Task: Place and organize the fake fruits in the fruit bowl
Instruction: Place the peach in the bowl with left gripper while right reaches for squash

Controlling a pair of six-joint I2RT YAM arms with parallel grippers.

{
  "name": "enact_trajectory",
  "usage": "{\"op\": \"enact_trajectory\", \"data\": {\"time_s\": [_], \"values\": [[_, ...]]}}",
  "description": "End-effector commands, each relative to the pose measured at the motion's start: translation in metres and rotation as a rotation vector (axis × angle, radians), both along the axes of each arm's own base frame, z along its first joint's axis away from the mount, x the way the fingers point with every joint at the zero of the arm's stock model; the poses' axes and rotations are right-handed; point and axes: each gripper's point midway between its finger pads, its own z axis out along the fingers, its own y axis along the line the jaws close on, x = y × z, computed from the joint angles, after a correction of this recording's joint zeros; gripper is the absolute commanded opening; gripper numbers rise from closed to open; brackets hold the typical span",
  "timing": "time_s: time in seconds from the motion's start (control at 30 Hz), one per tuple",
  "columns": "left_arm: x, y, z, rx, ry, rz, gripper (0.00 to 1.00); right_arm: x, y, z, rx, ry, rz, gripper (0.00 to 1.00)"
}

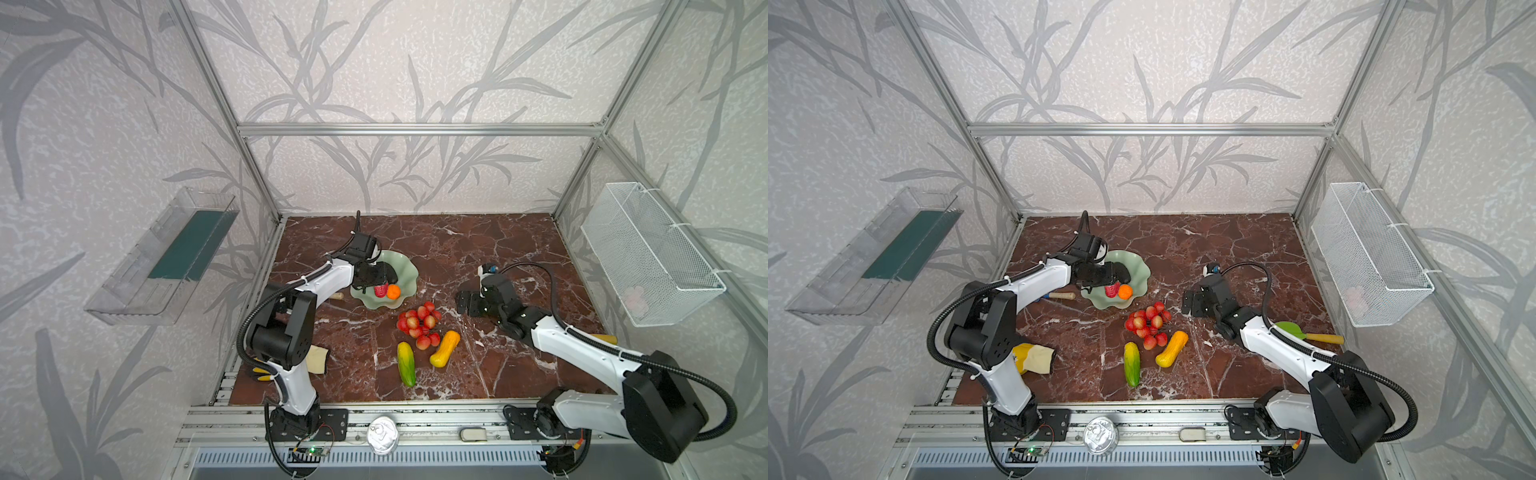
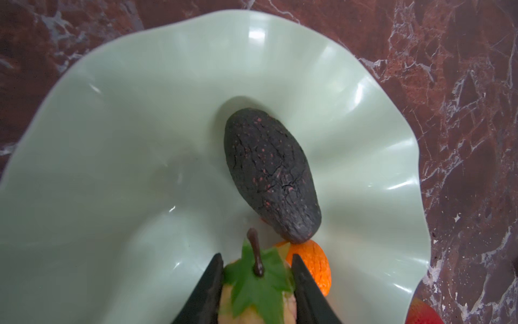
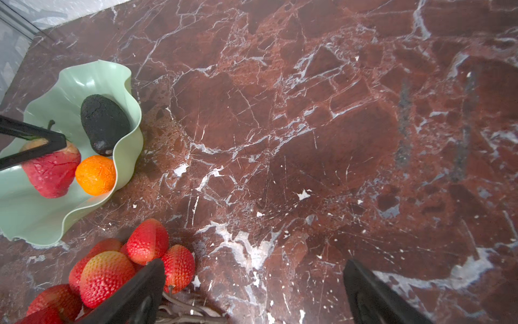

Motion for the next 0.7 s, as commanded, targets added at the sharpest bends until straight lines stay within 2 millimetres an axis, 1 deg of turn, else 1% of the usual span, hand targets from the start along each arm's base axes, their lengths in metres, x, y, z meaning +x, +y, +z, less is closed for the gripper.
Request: {"op": "enact_trajectory", "data": {"time_s": [0.0, 0.07, 0.17, 0.27, 0.37, 0.43, 0.53, 0.6, 0.67], "values": [[0.007, 0.002, 0.010, -0.011, -0.014, 0.017, 0.53, -0.010, 0.005, -0.013, 0.038, 0.086, 0.007, 0.94], [0.009, 0.002, 0.018, -0.016, -0.030, 0.019, 0.59, -0.017, 0.007, -0.019, 0.047, 0.121, 0.000, 0.92], [0.013, 0.003, 0.041, -0.029, -0.085, 0.021, 0.64, -0.029, 0.011, -0.022, 0.071, 0.144, -0.014, 0.90], [0.015, 0.008, 0.081, -0.046, -0.178, 0.026, 0.67, -0.045, 0.014, -0.022, 0.048, 0.158, -0.012, 0.90], [0.013, 0.019, 0.131, -0.041, -0.324, 0.043, 0.69, -0.061, 0.017, -0.021, 0.051, 0.170, -0.012, 0.89], [0.006, 0.031, 0.166, -0.020, -0.447, 0.059, 0.73, -0.074, 0.021, -0.024, 0.067, 0.181, -0.014, 0.88], [-0.013, 0.055, 0.205, 0.041, -0.603, 0.089, 0.81, -0.089, 0.027, -0.030, 0.083, 0.198, -0.016, 0.87], [-0.028, 0.071, 0.221, 0.085, -0.687, 0.108, 0.85, -0.097, 0.031, -0.035, 0.088, 0.215, -0.020, 0.87], [-0.044, 0.087, 0.230, 0.127, -0.753, 0.134, 0.88, -0.101, 0.038, -0.039, 0.107, 0.233, -0.023, 0.86]]}}
